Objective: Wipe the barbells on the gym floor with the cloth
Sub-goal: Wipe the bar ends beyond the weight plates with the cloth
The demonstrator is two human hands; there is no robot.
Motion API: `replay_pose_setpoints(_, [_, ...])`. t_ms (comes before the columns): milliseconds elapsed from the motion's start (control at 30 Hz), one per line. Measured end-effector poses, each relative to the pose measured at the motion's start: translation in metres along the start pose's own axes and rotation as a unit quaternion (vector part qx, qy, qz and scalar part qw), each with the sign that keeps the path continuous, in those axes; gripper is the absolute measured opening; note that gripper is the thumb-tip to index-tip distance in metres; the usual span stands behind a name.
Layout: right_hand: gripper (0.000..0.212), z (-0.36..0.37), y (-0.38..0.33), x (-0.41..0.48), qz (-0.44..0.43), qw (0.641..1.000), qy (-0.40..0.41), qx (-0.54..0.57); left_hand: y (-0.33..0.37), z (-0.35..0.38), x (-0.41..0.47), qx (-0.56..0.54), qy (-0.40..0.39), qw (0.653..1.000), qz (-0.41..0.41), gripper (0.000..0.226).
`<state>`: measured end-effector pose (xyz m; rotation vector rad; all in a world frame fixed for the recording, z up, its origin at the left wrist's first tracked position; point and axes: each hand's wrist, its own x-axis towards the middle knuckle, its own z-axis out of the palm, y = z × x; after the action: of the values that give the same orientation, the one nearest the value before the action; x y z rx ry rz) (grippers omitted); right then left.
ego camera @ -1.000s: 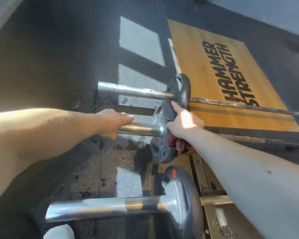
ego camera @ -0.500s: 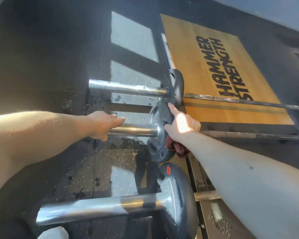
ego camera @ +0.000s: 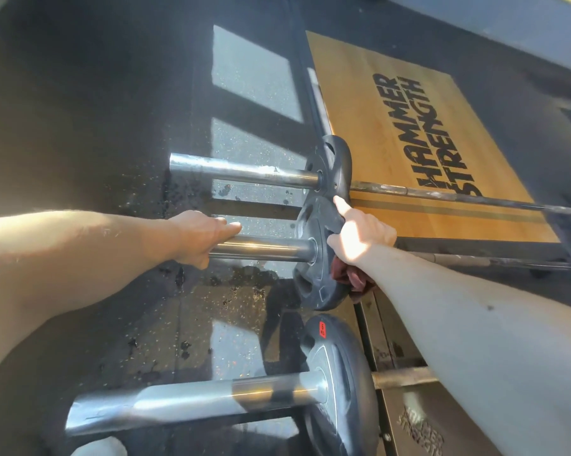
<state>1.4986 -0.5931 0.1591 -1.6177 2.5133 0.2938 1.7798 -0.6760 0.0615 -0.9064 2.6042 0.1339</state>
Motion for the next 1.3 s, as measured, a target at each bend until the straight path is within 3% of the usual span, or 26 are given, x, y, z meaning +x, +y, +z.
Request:
replay_pose_setpoints(67, [0.041,-0.006,0.001,0.008,-0.006,1.000,-0.007,-0.019,-0.003,-0.002,0.000,-0.009,0.002,1.000,-0.002,0.081])
replay_pose_setpoints(200, [0.075,-0.005,0.017,0.011,-0.027,0.999,-0.008,-0.019,-0.007,-0.006,0.002,0.002,0.029,1.000,-0.002,0.090])
replay_pose_setpoints(367, [0.081,0.006,0.028,0.000,-0.034,0.999,0.006,-0.008,0.006,-0.001,0.002,-0.015,0.005,1.000,-0.007,0.081])
replay_pose_setpoints(533, [0.078,0.007,0.029,-0.011,-0.029,1.000,-0.007,-0.006,0.010,0.005,-0.001,-0.017,-0.003,1.000,-0.002,0.083])
replay_pose_setpoints(667, [0.044,0.000,0.013,0.016,0.003,1.000,0.002,-0.003,0.005,0.000,0.000,-0.018,-0.005,1.000,-0.012,0.076])
replay_pose_setpoints(800, [0.073,0.003,0.030,0.019,-0.021,1.000,-0.008,-0.011,0.004,-0.001,-0.002,0.011,-0.010,1.000,-0.022,0.076])
replay_pose_setpoints(867, [0.072,0.003,0.028,0.020,-0.016,1.000,-0.007,-0.020,0.006,-0.002,0.000,0.016,-0.010,1.000,-0.018,0.077])
replay_pose_setpoints(967, [0.055,0.007,0.019,0.017,0.003,1.000,-0.008,-0.021,0.007,0.005,0.003,0.009,-0.018,1.000,-0.016,0.082])
replay_pose_setpoints(1167, [0.080,0.038,0.035,-0.004,-0.020,0.998,0.014,0.050,0.004,0.022,0.004,0.022,-0.046,0.999,-0.018,0.076])
replay_pose_setpoints(1300, [0.106,0.044,0.060,-0.009,-0.010,0.975,-0.106,0.197,0.004,0.025,0.003,0.016,-0.034,0.999,-0.015,0.065])
